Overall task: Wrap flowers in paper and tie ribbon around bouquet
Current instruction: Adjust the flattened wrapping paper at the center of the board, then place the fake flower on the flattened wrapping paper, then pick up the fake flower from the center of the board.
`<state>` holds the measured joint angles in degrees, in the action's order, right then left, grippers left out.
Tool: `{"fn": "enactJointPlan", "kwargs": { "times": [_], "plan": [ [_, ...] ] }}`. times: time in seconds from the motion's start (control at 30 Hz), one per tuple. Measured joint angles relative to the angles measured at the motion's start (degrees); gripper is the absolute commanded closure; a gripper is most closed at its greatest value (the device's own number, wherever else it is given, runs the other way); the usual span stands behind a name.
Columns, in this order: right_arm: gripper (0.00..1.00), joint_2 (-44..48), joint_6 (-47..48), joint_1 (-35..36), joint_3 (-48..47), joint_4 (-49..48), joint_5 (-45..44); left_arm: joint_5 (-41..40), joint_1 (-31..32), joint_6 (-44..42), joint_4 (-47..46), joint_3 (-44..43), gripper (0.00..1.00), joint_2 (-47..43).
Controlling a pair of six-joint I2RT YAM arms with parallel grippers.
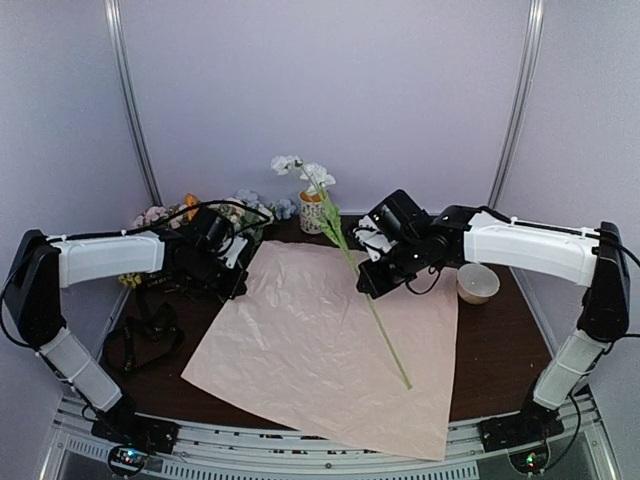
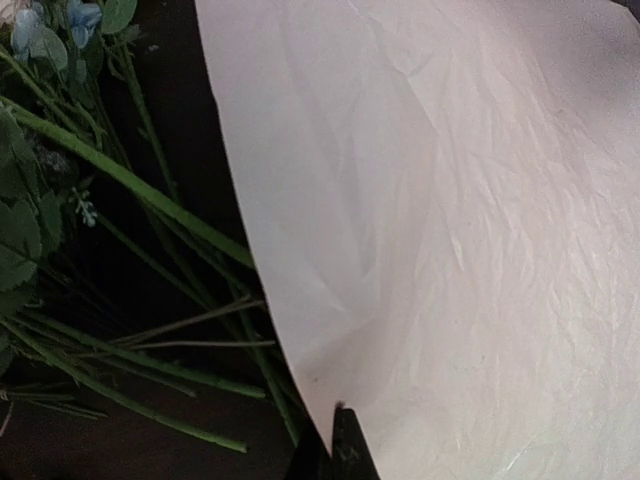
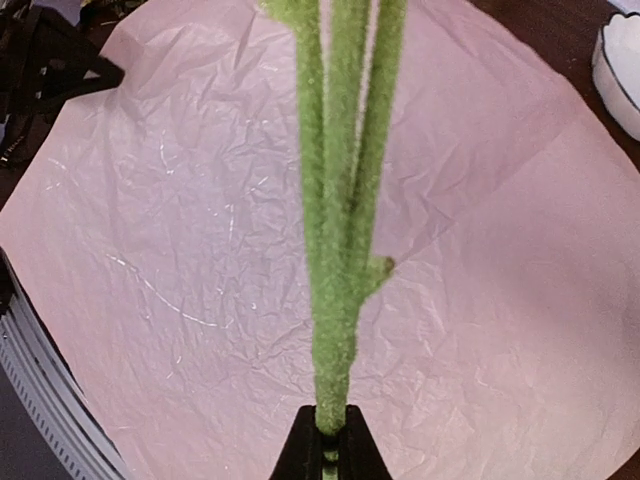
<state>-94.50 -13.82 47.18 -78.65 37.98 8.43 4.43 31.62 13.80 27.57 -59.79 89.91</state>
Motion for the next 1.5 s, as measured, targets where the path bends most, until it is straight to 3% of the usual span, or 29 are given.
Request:
{"fn": "enactJointPlan", "kwargs": {
  "times": [0.27, 0.3, 0.33, 0.43, 0.5, 0.57, 0.7, 0.87, 1.03, 1.17, 1.3, 1.37, 1.4, 1.5],
  "plan": [
    [1.0, -14.1, -7.15, 0.55, -9.49, -0.76, 6.82, -5.03, 0.24, -8.0, 3.28, -8.81, 1.0, 10.51],
    [0.96, -16.7, -7.67, 0.46, -11.76, -0.59, 6.97, -5.14, 0.35, -8.35, 3.48, -9.11, 0.95, 11.8],
    [0.93, -18.86, -8.2, 0.39, -13.46, -0.5, 6.95, -5.16, 0.48, -8.61, 3.69, -9.27, 0.83, 12.79],
    [0.77, -24.06, -9.44, 0.24, -17.25, 0.79, 5.57, -5.73, 0.87, -9.42, 4.68, -9.4, 0.4, 13.75],
    [0.69, -26.29, -9.55, 0.2, -18.36, 1.92, 4.04, -6.03, 0.92, -9.11, 6.45, -10.84, 0.26, 13.57],
    [0.65, -27.19, -9.62, 0.11, -18.53, 3.17, 2.54, -6.23, 0.96, -8.68, 7.5, -12.96, 0.2, 12.66],
    [0.63, -26.82, -9.55, -0.07, -18.58, 4.72, -0.04, -6.43, 0.24, -7.54, 8.22, -15.65, 0.22, 7.48],
    [0.62, -24.7, -8.9, -0.07, -18.32, 5.22, -1.92, -7.04, -5.03, -3.52, 8.24, -17.2, 0.38, 2.43],
    [0.62, -19.93, -8.2, -0.07, -16.0, 5.18, -3.15, -6.08, -17.77, 7.23, 1.7, -10.36, 0.6, 0.81],
    [0.62, -17.57, -7.21, -0.07, -13.88, 4.92, -4.02, -6.38, -27.87, 16.68, -1.66, -3.98, 0.64, 1.4],
    [0.63, -17.27, -6.71, -0.07, -11.54, 5.16, -4.85, -4.85, -28.98, 21.18, -5.46, -3.87, 0.65, 4.48],
    [0.63, -17.27, -6.25, -0.07, -10.95, 5.62, -5.22, -3.28, -28.52, 22.6, -7.32, -4.22, 0.78, 6.25],
    [0.63, -17.27, -6.08, -0.07, -10.86, 5.77, -5.42, -2.47, -28.37, 23.32, -8.24, -4.37, 0.8, 7.19],
    [0.63, -17.27, -5.81, -0.07, -10.75, 5.81, -5.88, -1.01, -27.41, 24.65, -9.14, -4.39, 0.77, 8.61]
  ]
}}
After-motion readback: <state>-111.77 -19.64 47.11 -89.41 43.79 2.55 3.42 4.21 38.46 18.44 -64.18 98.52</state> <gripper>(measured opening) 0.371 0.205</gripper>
